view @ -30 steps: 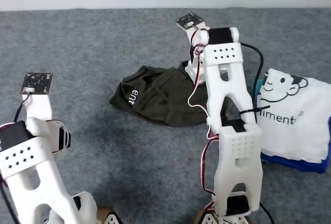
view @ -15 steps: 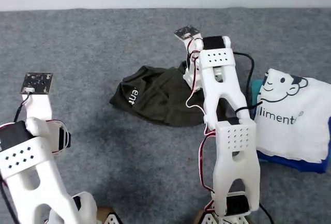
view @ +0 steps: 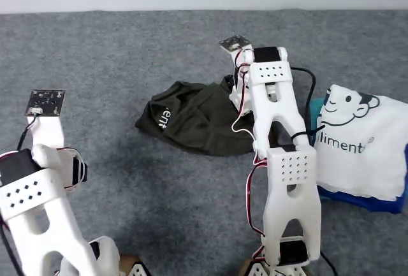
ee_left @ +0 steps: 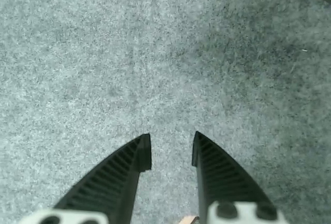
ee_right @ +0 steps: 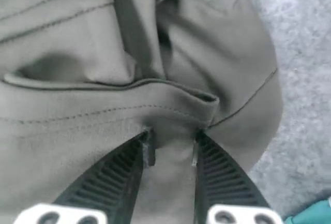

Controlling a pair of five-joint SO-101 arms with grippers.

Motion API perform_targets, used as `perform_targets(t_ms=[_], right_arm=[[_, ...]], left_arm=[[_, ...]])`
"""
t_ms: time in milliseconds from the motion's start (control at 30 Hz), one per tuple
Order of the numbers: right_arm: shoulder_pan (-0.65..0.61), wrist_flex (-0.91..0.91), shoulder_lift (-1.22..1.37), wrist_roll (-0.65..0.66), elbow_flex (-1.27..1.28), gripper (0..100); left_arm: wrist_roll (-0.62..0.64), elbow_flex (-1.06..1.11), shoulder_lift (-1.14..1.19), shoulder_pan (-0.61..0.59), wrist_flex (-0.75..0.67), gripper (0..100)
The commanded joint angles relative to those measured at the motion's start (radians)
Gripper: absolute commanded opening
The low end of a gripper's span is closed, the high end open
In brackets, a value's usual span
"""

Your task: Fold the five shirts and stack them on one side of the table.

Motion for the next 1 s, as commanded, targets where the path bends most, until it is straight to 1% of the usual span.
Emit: perform_targets(t_ms=[0,100,133,367,500,633,833,967], right_arm=[[-0.008,0.002,-0.01,-0.005,-0.051,10.8],[-0.022,0.005,-0.036,0.034,-0.084,1.6],[-0.024,0.008,-0.047,0.048,-0.1,0.6],[-0.018,0.157,-0.127,0.107,-0.292,0.9],[0.013,0.162,-0.209,0.11,-0.308,0.9],[0.018,0.163,-0.34,0.132,-0.212,0.9],[0.01,0.162,-0.578,0.152,0.026,0.9],[-0.018,0.162,-0.728,0.152,0.141,0.9]], left_arm=[[-0.003,-0.016,-0.023,0.005,-0.014,13],[-0.003,-0.016,-0.021,0.005,-0.015,13],[-0.003,-0.016,-0.02,0.005,-0.017,13],[-0.003,-0.016,-0.021,0.005,-0.017,13],[-0.003,-0.016,-0.02,0.005,-0.018,13],[-0.003,-0.019,-0.02,0.005,-0.02,13],[-0.003,-0.021,-0.018,0.005,-0.02,13],[-0.003,-0.021,-0.02,0.005,-0.02,13]])
